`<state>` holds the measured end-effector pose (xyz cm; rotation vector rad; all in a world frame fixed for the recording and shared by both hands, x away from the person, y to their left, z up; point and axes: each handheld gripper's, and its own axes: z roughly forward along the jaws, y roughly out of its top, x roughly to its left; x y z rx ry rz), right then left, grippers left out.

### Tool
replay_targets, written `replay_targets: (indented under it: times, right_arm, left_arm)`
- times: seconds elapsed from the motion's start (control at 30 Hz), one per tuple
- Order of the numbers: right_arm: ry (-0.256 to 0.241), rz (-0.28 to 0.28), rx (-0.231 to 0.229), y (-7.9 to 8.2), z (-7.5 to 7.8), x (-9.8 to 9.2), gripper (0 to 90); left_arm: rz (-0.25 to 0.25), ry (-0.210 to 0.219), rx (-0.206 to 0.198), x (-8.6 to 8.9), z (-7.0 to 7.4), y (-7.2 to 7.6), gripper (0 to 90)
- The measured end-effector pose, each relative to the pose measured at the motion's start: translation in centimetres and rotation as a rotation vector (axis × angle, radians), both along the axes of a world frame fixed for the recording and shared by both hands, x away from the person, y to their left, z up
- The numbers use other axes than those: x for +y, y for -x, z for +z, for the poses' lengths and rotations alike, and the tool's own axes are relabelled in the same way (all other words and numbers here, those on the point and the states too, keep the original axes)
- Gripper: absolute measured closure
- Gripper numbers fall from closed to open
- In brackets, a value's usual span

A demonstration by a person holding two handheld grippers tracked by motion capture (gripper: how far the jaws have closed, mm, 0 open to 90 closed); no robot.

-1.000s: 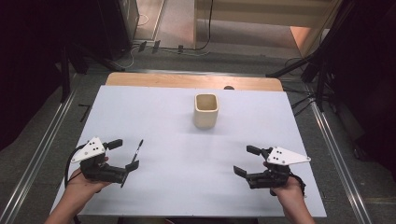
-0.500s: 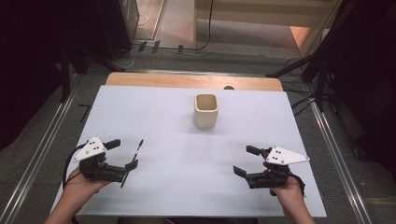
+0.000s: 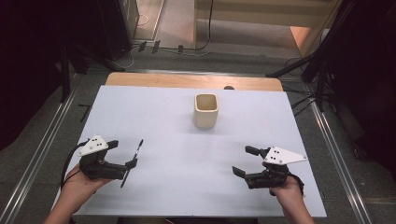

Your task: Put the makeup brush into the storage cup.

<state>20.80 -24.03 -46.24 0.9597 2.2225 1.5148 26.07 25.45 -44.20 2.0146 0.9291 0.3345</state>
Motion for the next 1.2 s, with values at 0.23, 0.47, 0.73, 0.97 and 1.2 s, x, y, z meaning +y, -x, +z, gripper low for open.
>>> replay_targets:
  times: [0.23, 0.47, 0.73, 0.97, 1.2]
  right_arm:
    - [0.006, -0.001, 0.006, -0.1, -0.1, 0.1, 14.2]
    - [0.016, 0.002, 0.011, -0.1, -0.1, 0.1, 14.2]
    - [0.03, 0.006, 0.021, -0.2, -0.3, 0.2, 14.2]
    - [0.034, 0.004, 0.026, -0.2, -0.3, 0.3, 14.2]
    - [0.036, 0.003, 0.024, -0.2, -0.3, 0.2, 14.2]
  left_arm:
    - [0.007, -0.04, 0.079, -0.3, 0.0, -0.3, 0.0]
    - [-0.002, -0.089, 0.159, -0.7, 0.3, -0.6, 0.0]
    - [0.0, -0.128, 0.211, -1.1, 0.2, -0.8, 0.0]
    - [0.048, -0.159, 0.272, -1.1, 0.6, -1.4, 0.0]
    - [0.051, -0.192, 0.309, -1.3, 0.3, -1.7, 0.0]
